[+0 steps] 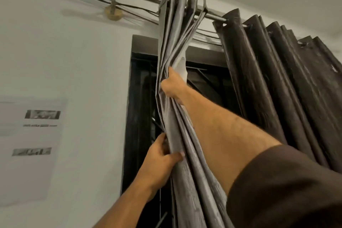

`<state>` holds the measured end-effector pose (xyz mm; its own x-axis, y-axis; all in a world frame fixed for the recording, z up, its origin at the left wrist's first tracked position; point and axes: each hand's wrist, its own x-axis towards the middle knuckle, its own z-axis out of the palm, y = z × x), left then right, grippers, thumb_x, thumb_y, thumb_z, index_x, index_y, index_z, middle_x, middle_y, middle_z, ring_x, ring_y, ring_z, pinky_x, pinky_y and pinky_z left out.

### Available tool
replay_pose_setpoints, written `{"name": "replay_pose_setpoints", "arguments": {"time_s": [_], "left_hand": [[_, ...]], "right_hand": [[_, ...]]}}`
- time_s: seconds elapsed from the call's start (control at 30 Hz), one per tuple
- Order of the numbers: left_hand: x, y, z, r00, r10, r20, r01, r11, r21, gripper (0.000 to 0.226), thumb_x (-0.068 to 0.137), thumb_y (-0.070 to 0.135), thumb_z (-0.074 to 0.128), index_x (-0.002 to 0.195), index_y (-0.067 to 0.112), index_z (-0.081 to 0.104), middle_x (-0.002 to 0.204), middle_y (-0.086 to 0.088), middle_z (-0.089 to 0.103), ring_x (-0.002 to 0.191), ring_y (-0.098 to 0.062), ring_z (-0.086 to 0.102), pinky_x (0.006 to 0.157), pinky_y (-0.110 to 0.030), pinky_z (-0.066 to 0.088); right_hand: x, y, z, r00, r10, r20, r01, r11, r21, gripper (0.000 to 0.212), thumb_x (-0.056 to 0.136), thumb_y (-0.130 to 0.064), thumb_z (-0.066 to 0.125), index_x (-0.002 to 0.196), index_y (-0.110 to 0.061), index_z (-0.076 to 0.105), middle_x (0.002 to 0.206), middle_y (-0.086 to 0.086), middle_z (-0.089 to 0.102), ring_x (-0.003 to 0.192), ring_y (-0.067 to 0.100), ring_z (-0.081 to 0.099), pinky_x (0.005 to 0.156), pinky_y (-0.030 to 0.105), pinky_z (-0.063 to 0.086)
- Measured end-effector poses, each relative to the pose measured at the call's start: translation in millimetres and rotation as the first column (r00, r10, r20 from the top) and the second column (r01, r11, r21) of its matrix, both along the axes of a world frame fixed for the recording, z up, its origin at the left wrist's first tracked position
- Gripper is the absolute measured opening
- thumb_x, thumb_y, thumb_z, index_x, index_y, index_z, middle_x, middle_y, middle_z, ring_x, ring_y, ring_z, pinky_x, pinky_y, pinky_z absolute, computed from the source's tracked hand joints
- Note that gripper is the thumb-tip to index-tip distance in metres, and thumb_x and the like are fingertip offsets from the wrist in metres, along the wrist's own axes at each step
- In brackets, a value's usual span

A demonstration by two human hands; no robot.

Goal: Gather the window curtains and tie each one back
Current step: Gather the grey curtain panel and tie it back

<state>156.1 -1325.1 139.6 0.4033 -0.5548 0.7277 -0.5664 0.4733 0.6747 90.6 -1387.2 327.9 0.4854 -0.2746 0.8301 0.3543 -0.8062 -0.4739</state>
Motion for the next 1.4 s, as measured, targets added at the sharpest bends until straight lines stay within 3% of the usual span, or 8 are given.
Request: {"name": "replay_pose_setpoints", "arguments": {"time_s": [0.17, 0.3, 0.57, 0.87, 1.0, 1.1, 1.2, 1.4], "left_hand": [[18.5, 15.6, 3.9, 0.998, 0.057, 0.009, -0.056, 0.993, -0.099, 0.058, 0.068, 0.010, 0.080, 0.120, 0.028, 0.064, 0.109, 0.000, 0.077, 0.101, -0.020, 0.074, 0.083, -0.036, 0.060], [14.6, 9.9, -9.2, 0.997, 0.070, 0.027, -0.069, 0.997, -0.047, 0.042, 0.085, 0.006, 0.078, 0.121, 0.024, 0.066, 0.112, 0.002, 0.076, 0.101, -0.010, 0.073, 0.081, -0.022, 0.058], [-12.0, -19.0, -87.7, 0.962, 0.274, -0.005, -0.273, 0.961, 0.049, 0.032, 0.092, 0.033, 0.075, 0.105, 0.005, 0.072, 0.101, -0.019, 0.074, 0.096, -0.038, 0.071, 0.079, -0.053, 0.060], [-28.7, -20.3, -131.0, 0.938, 0.295, -0.184, -0.293, 0.955, 0.036, 0.034, 0.096, 0.045, 0.064, 0.088, 0.012, 0.071, 0.063, 0.013, 0.067, 0.053, 0.001, 0.060, 0.053, -0.015, 0.047], [-15.0, -12.9, -191.8, 0.907, 0.378, -0.184, -0.367, 0.926, 0.090, 0.018, 0.099, 0.036, 0.064, 0.104, 0.021, 0.073, 0.100, 0.006, 0.077, 0.094, -0.008, 0.073, 0.087, -0.030, 0.059], [-5.6, -9.3, -245.5, 0.893, 0.418, -0.164, -0.390, 0.903, 0.178, 0.020, 0.097, 0.014, 0.064, 0.116, 0.014, 0.072, 0.105, 0.001, 0.077, 0.097, -0.012, 0.074, 0.091, -0.039, 0.060], [1.8, -6.0, -286.7, 0.869, 0.466, -0.166, -0.405, 0.863, 0.303, 0.023, 0.091, 0.007, 0.064, 0.111, 0.012, 0.075, 0.098, -0.001, 0.078, 0.090, -0.016, 0.076, 0.086, -0.046, 0.062], [-3.9, 0.3, -316.4, 0.844, 0.533, -0.057, -0.485, 0.804, 0.343, 0.014, 0.102, 0.022, 0.059, 0.100, 0.022, 0.072, 0.096, -0.003, 0.065, 0.076, -0.015, 0.067, 0.065, -0.023, 0.050]], "right_hand": [[9.7, 10.2, 8.1, 0.996, -0.053, -0.067, 0.045, 0.992, -0.114, 0.059, 0.096, 0.004, 0.055, 0.152, -0.010, 0.045, 0.133, 0.011, 0.059, 0.117, 0.029, 0.060, 0.092, 0.036, 0.054], [-24.7, -19.8, -14.2, 1.000, -0.009, -0.027, 0.009, 1.000, -0.017, 0.029, 0.099, 0.007, 0.046, 0.100, -0.014, 0.066, 0.075, -0.001, 0.068, 0.063, 0.007, 0.066, 0.060, 0.022, 0.057], [-53.3, -108.2, -142.0, 0.994, 0.058, 0.091, -0.075, 0.977, 0.201, 0.053, 0.092, -0.012, 0.069, 0.143, -0.017, 0.054, 0.122, -0.001, 0.071, 0.109, 0.013, 0.070, 0.098, 0.036, 0.059], [-62.5, -106.8, -241.3, 0.968, -0.205, 0.145, 0.175, 0.965, 0.193, 0.075, 0.102, -0.024, 0.061, 0.162, -0.015, 0.018, 0.160, 0.007, 0.039, 0.144, 0.019, 0.042, 0.121, 0.039, 0.036], [-84.0, -64.4, -336.8, 0.890, -0.233, 0.392, 0.245, 0.969, 0.019, 0.043, 0.100, -0.022, 0.062, 0.139, -0.008, 0.051, 0.133, 0.008, 0.058, 0.124, 0.020, 0.057, 0.104, 0.035, 0.048], [-83.1, -26.0, -410.7, 0.996, -0.076, 0.044, 0.074, 0.996, 0.047, 0.026, 0.098, -0.034, 0.067, 0.117, -0.019, 0.059, 0.102, -0.006, 0.065, 0.084, 0.008, 0.063, 0.072, 0.035, 0.055], [-68.2, -16.5, -461.7, 0.943, -0.212, -0.255, 0.237, 0.969, 0.069, 0.069, 0.086, -0.059, 0.072, 0.139, -0.028, 0.041, 0.134, -0.010, 0.047, 0.109, 0.013, 0.061, 0.083, 0.043, 0.059], [-57.3, -33.3, -476.8, 0.878, -0.441, -0.184, 0.469, 0.870, 0.151, 0.097, 0.074, -0.059, 0.083, 0.145, -0.016, 0.033, 0.140, 0.000, 0.040, 0.130, 0.018, 0.044, 0.092, 0.035, 0.052]]}}
